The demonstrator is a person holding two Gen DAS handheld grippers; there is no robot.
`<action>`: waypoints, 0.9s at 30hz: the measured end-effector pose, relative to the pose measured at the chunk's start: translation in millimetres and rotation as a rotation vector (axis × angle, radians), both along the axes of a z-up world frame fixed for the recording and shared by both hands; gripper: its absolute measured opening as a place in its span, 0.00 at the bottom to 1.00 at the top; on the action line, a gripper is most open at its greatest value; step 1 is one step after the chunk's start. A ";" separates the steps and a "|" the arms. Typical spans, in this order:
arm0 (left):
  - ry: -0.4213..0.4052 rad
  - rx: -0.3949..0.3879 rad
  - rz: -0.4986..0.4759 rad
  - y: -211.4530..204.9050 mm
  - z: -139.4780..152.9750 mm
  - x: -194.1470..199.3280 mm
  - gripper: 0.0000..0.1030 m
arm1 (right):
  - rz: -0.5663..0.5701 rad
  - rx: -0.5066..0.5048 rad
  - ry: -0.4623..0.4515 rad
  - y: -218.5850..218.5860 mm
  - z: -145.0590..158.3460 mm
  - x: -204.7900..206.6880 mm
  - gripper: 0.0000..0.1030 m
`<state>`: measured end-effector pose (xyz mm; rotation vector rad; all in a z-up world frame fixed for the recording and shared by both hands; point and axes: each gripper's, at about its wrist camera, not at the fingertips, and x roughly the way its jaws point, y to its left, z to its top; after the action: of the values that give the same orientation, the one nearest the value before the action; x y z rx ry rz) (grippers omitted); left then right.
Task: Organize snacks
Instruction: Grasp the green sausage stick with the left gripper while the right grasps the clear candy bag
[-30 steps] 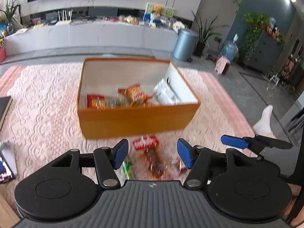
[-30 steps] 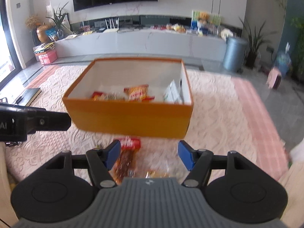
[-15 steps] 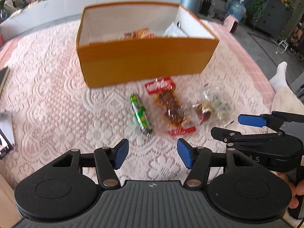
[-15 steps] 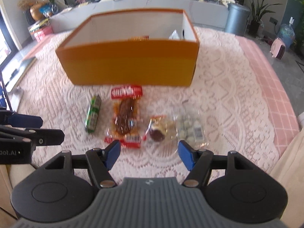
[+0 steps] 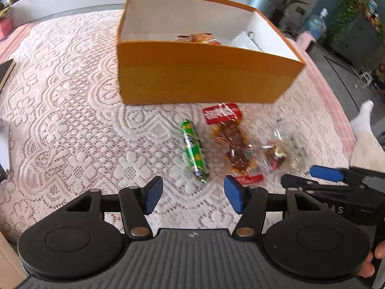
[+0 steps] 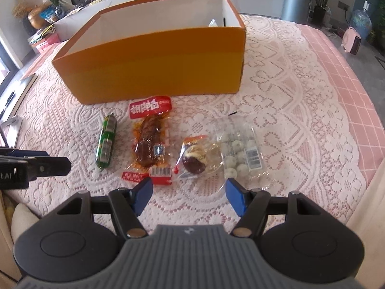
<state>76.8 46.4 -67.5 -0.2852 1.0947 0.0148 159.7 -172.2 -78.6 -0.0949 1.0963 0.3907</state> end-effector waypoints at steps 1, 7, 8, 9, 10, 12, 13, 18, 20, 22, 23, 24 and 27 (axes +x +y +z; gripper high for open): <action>0.004 -0.008 0.009 2.3 -2.4 1.7 0.67 | -0.003 0.000 0.001 0.1 -1.1 2.2 0.63; 0.017 -0.026 0.030 8.1 -13.4 11.4 0.67 | -0.011 0.024 0.016 1.5 -9.4 12.3 0.63; 0.019 -0.029 0.030 9.2 -14.6 12.5 0.67 | -0.008 0.025 0.011 1.8 -9.8 12.8 0.63; 0.019 -0.035 0.031 10.3 -16.3 13.8 0.67 | -0.005 0.028 0.004 2.2 -10.2 13.7 0.63; 0.019 -0.041 0.031 11.3 -17.2 14.6 0.67 | -0.003 0.033 -0.002 2.5 -10.3 14.6 0.63; 0.022 -0.053 0.030 12.2 -19.8 17.7 0.67 | -0.001 0.041 -0.009 3.0 -10.8 16.7 0.63; 0.023 -0.058 0.029 12.4 -20.8 19.4 0.67 | -0.001 0.043 -0.013 3.7 -11.2 18.4 0.63; 0.024 -0.057 0.025 11.7 -27.1 27.9 0.67 | 0.010 0.020 -0.034 9.6 -16.9 26.4 0.62; 0.022 -0.050 0.026 9.8 -31.1 31.4 0.67 | 0.011 0.001 -0.040 11.5 -21.1 28.5 0.62; 0.018 -0.039 0.018 6.0 -34.2 35.3 0.67 | 0.016 -0.017 -0.053 13.1 -24.5 29.6 0.60; 0.014 -0.033 0.010 3.6 -35.5 37.4 0.67 | 0.021 -0.022 -0.062 13.5 -25.9 29.9 0.60; 0.010 -0.031 0.003 2.9 -37.0 39.1 0.67 | 0.027 -0.025 -0.071 13.9 -27.0 30.1 0.60; 0.005 -0.016 -0.007 -2.1 -41.9 44.8 0.64 | 0.044 -0.035 -0.080 15.1 -30.9 30.9 0.59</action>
<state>121.6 44.3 -109.4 -0.2962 1.1016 0.0004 190.6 -157.1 -109.5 -0.1648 1.0238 0.4034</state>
